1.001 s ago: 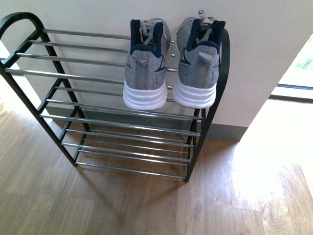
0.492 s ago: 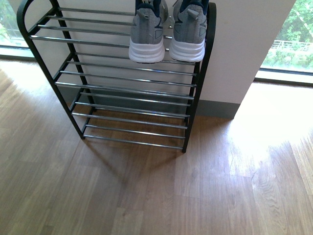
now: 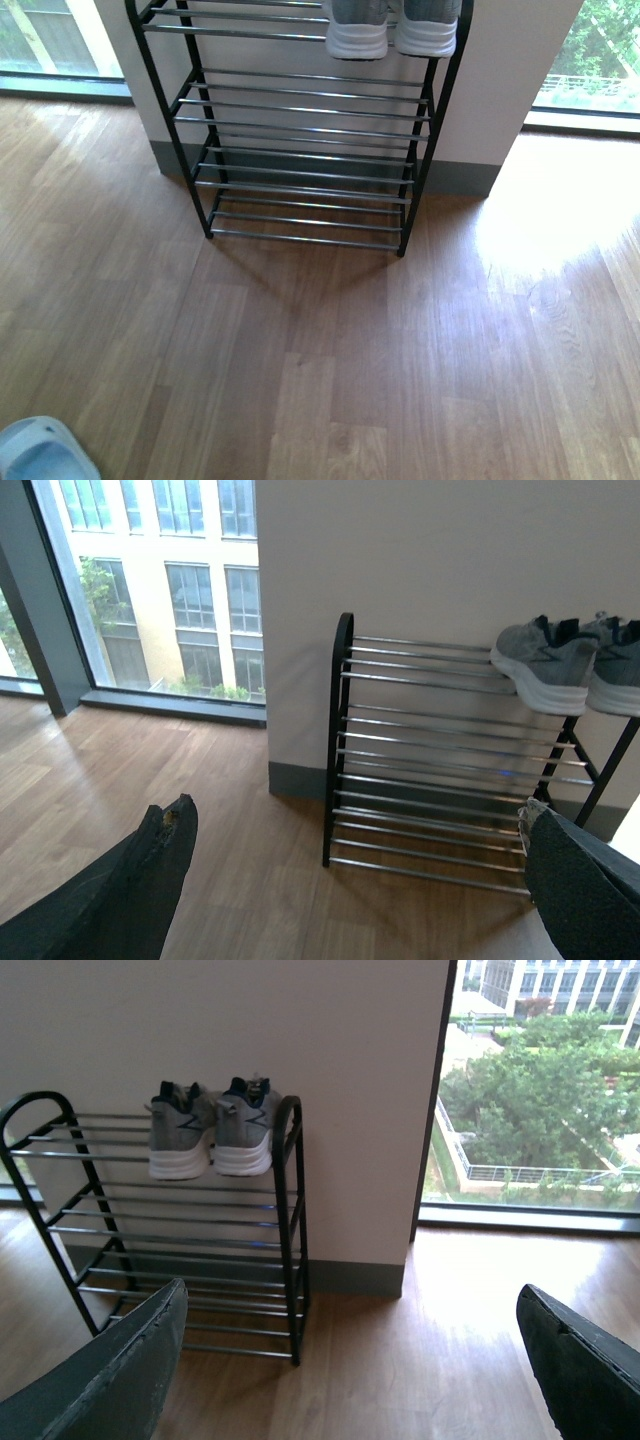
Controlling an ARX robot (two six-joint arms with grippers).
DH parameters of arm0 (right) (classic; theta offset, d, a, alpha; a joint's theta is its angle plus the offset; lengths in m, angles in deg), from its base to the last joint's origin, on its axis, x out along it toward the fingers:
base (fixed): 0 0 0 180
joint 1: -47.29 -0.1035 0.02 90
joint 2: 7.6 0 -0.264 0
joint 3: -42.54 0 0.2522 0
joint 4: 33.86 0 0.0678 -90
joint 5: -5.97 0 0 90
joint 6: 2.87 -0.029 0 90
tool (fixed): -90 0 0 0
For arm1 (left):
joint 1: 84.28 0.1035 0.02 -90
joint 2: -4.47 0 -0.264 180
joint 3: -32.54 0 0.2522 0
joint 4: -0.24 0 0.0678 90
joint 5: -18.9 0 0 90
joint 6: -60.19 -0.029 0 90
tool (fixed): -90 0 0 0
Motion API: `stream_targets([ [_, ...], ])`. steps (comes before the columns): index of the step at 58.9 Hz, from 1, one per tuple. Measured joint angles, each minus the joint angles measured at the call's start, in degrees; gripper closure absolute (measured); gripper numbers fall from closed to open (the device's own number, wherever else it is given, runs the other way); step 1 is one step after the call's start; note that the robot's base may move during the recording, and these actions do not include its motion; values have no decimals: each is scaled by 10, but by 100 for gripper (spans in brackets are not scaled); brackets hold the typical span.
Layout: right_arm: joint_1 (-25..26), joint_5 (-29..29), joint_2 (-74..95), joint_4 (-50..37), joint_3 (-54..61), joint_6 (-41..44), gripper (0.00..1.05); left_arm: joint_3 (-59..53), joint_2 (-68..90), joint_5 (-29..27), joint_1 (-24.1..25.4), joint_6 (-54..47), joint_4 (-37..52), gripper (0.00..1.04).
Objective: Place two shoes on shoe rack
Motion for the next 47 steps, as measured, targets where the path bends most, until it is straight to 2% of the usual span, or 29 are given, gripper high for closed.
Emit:
stream_targets([
  [47,0,1,0,1,0,0,9,0,0,0,0,0,0,9],
])
